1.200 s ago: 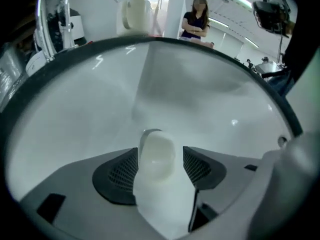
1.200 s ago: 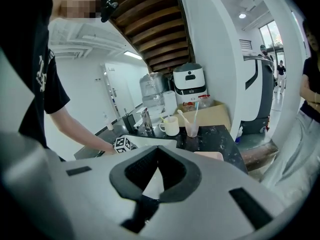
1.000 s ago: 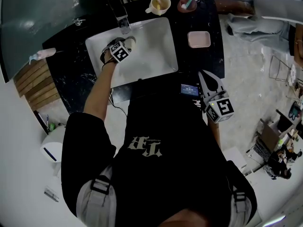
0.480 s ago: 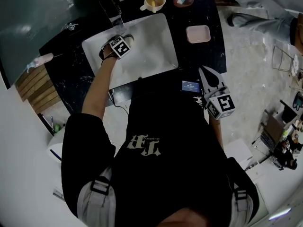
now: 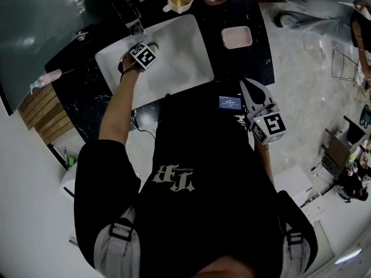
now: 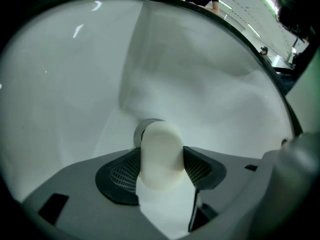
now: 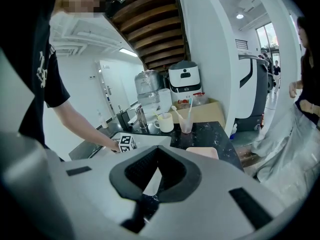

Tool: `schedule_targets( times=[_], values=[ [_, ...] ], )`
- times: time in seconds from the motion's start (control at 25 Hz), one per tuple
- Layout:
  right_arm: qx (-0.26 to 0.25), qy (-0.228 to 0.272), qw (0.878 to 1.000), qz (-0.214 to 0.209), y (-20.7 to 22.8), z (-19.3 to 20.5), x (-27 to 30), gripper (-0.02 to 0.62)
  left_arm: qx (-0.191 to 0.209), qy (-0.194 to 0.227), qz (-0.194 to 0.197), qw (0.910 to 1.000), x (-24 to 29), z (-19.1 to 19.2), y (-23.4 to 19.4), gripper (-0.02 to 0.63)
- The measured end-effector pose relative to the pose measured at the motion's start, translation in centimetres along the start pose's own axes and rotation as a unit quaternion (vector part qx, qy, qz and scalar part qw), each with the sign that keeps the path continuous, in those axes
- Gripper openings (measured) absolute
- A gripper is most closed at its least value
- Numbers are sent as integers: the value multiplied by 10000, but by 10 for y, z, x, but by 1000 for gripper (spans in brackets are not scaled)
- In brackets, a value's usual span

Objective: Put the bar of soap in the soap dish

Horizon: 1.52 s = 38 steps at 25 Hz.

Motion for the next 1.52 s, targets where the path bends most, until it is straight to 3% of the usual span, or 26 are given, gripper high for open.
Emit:
schedule_targets(
  times=[0.32, 0.52, 0.76, 1.12, 1.32, 1.52],
  values=[
    [99, 149, 9998, 35, 4, 4, -13, 8, -904, 954, -143, 9912, -11, 13, 3, 268],
    [24, 195, 9998, 74, 8, 7, -17, 7, -1717, 1425, 90, 9747, -15, 26, 13, 268],
    [4, 179, 9998, 17, 3, 10, -20, 8, -2250, 1832, 221, 9567, -23, 35, 23, 268],
    [-58, 179, 9998, 83, 4, 13, -30, 8, -2514, 2195, 206, 9425, -33, 36, 36, 268],
    [-71, 225, 9997, 55, 4, 18, -36, 8, -2742, 2471, 263, 9290, -37, 35, 40, 268],
    [-3, 280, 9996, -65, 2, 21, -38, 8, -2797, 2637, 217, 9229, -46, 33, 45, 268]
  ],
)
Point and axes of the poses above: the fingertips, and each gripper's own axes: x forward along the fingers, y to its right, z out of its underside, the point moved 7 cm from there along -x, backward along the fingers, and after that the axes turned 3 degrees about -y, right-handed, at the moved point
